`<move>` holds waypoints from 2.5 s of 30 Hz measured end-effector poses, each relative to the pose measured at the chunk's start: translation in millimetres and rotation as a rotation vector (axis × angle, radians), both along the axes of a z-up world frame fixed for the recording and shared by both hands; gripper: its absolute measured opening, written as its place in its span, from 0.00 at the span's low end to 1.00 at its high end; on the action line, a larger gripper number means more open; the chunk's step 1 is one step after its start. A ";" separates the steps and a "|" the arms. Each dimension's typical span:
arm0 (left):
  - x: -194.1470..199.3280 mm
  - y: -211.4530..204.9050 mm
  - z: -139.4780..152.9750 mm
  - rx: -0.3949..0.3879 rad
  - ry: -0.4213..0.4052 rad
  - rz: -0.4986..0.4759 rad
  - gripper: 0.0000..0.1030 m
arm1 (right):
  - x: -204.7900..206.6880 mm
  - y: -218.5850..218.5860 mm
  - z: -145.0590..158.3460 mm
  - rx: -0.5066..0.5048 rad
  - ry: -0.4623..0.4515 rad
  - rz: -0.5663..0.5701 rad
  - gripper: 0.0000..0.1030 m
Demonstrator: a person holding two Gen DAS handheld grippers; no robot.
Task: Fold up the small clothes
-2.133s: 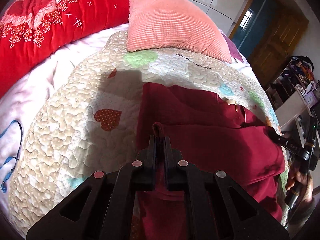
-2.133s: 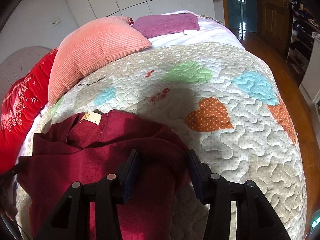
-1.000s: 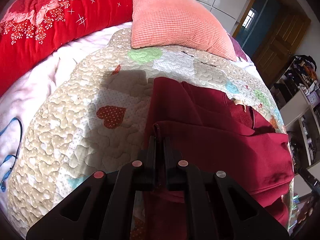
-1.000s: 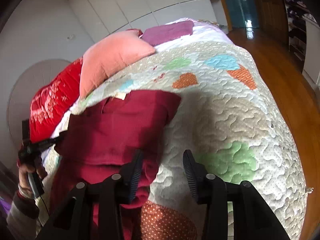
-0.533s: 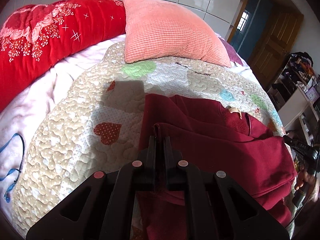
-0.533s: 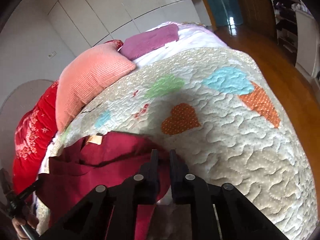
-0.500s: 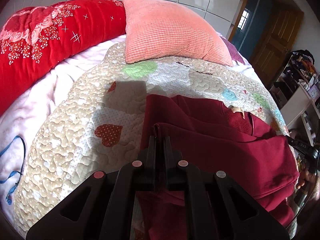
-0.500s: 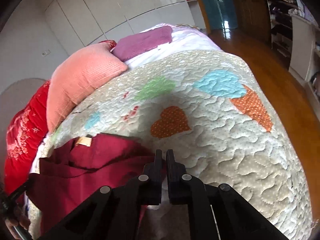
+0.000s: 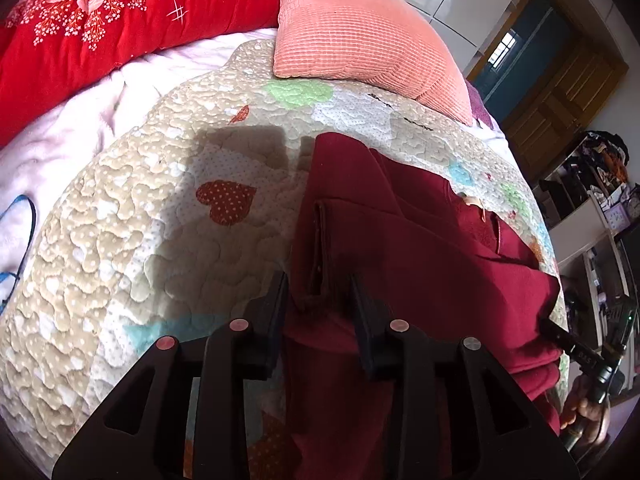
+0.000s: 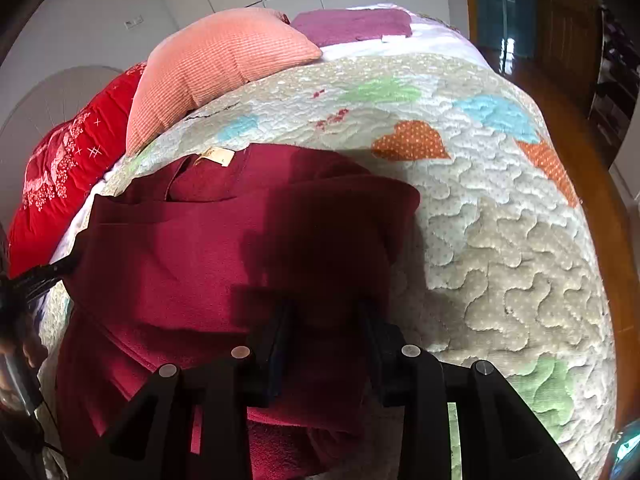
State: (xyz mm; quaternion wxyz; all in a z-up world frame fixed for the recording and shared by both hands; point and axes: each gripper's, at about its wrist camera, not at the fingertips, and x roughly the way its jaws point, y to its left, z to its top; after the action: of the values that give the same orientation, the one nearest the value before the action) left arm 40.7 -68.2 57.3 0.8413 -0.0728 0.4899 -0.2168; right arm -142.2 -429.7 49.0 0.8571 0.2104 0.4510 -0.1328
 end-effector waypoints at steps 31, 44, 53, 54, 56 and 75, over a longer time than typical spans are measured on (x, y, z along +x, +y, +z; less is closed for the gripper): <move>-227.9 89.2 -29.3 -0.052 0.231 -0.059 0.73 | -230.7 128.6 -18.4 0.327 -0.108 0.217 0.54; -234.4 72.7 -27.6 0.024 0.213 -0.174 0.18 | -217.8 148.5 -12.9 0.315 -0.136 0.279 0.12; -259.3 95.3 4.4 -0.054 0.160 -0.294 0.09 | -247.4 184.2 28.6 0.317 -0.173 0.444 0.09; -257.9 100.4 0.3 -0.048 0.167 -0.285 0.09 | -248.2 181.9 22.3 0.301 -0.152 0.425 0.09; -251.8 108.8 -12.1 -0.038 0.198 -0.251 0.09 | -247.3 168.9 2.8 0.306 -0.108 0.351 0.09; -267.6 128.9 -23.6 -0.039 0.248 -0.164 0.54 | -221.4 166.0 -33.7 0.455 -0.106 0.353 0.45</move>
State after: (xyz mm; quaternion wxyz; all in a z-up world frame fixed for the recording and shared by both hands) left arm -227.0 60.7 33.7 0.7523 -0.0751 0.5898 -0.2838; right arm -363.6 -263.7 15.3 0.8201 0.3222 0.4534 0.1341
